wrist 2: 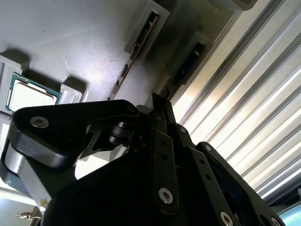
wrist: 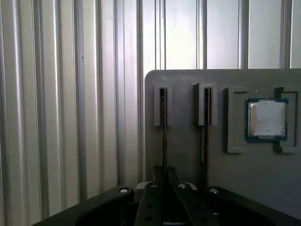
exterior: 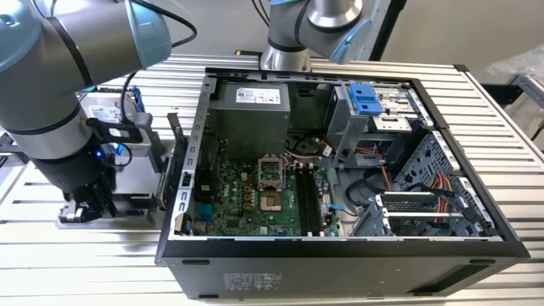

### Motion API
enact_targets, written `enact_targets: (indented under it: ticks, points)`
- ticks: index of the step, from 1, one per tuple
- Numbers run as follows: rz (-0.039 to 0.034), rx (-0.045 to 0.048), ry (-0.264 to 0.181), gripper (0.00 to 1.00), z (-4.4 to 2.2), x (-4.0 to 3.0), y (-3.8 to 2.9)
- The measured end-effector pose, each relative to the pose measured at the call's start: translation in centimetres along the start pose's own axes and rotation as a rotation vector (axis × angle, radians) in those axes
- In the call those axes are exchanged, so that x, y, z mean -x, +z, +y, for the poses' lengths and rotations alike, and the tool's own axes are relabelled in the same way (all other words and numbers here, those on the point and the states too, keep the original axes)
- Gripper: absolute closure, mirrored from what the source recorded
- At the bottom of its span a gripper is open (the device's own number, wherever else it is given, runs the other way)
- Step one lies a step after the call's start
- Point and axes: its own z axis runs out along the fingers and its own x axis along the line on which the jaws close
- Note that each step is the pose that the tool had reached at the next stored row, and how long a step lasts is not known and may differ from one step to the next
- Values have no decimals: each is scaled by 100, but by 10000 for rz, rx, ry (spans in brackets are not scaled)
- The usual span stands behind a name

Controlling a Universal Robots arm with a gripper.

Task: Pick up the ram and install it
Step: 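Pick up the ram and move it above insertion slot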

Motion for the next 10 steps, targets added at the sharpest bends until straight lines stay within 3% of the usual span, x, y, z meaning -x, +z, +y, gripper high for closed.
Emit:
enact_targets:
  ticks: [10]
  points:
    - [0, 0, 0, 100, 2, -3, -76]
